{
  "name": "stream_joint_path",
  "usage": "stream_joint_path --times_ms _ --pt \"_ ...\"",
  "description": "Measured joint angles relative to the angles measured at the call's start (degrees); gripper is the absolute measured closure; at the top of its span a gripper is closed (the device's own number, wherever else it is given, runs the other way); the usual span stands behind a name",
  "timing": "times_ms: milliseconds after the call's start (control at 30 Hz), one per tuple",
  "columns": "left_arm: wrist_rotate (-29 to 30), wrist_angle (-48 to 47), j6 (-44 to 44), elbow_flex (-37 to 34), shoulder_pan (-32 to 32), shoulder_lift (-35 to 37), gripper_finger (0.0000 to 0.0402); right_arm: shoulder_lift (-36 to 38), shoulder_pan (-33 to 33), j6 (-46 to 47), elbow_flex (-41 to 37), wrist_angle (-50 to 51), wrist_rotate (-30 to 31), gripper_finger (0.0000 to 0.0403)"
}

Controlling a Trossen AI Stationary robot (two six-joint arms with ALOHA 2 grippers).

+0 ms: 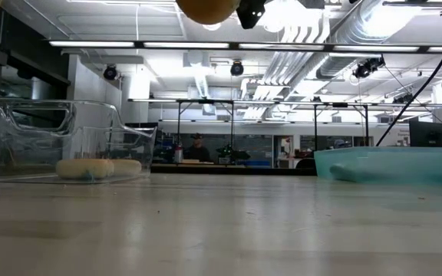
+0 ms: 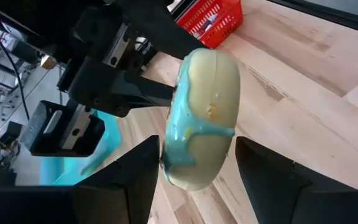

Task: Pick & Place Food Item
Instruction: Put the light blue doughnut into the transparent bin

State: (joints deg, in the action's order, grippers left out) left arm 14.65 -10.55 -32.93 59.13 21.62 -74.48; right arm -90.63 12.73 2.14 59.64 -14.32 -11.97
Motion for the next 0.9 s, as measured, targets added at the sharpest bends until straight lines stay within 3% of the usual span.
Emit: stream_joint_path --times_ms 267,633,900 --pt "-0.17 0.42 -0.04 0.0 -0.14 0.0 0.0202 0.0 -0.13 -0.71 0.0 -0.11 0.01 0.0293" --pt "-0.16 0.37 -0.07 0.0 -0.12 0.0 0.0283 0.0 -0.11 -0.71 0.0 -0.1 0.01 0.0293" --pt "-0.14 0.35 -0.07 0.02 -0.12 0.0 0.0296 0.0 -0.11 -0.71 0.0 -0.1 0.01 0.0293"
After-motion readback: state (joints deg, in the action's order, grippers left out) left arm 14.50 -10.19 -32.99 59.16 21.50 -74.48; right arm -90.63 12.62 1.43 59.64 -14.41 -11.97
